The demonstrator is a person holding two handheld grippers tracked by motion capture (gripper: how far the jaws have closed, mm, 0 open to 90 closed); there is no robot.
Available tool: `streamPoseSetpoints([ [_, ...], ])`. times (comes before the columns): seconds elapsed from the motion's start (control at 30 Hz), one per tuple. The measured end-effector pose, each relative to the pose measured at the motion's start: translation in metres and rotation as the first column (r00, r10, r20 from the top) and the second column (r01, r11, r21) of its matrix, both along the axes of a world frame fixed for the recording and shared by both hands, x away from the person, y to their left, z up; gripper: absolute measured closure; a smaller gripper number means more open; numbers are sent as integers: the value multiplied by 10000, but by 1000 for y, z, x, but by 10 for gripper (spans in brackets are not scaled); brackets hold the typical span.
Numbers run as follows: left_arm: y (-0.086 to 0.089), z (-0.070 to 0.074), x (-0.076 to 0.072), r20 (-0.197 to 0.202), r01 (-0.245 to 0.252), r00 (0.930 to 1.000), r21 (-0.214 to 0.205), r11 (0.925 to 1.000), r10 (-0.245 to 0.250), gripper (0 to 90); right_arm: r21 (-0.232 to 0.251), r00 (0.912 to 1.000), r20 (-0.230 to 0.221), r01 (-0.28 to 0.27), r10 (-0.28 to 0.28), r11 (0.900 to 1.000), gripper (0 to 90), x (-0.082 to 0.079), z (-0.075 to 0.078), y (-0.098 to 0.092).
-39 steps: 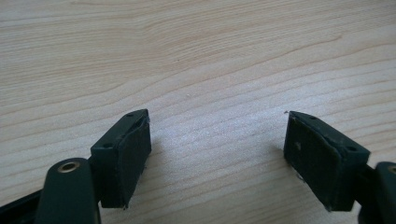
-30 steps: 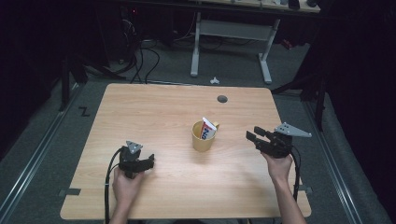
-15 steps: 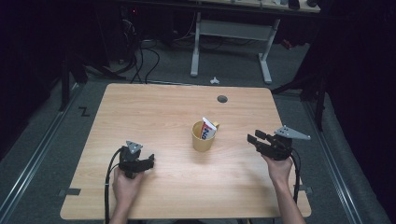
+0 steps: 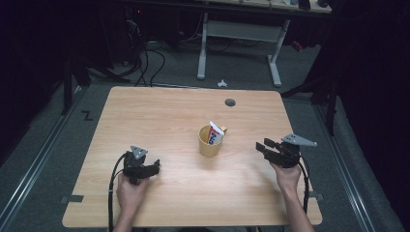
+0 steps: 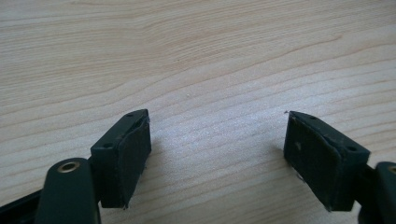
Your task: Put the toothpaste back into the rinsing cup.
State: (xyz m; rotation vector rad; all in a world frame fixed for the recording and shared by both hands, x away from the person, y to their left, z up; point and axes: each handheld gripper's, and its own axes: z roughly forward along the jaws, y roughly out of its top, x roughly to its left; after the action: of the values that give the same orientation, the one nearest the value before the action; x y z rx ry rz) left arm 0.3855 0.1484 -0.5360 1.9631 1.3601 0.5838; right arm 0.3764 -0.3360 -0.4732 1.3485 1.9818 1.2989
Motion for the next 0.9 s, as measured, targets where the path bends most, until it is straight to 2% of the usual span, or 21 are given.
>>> streamPoseSetpoints([
  [0.23, 0, 0, 0, 1, -5, 10000, -2, 10000, 5, 235, -117, 9996, -264, 103, -106, 9999, 513, 3, -11, 0],
  [0.9, 0, 0, 0, 9, -10, 10000, 2, 10000, 10, 235, -889, 9950, -983, 69, -157, 9960, 499, 19, -34, 13],
])
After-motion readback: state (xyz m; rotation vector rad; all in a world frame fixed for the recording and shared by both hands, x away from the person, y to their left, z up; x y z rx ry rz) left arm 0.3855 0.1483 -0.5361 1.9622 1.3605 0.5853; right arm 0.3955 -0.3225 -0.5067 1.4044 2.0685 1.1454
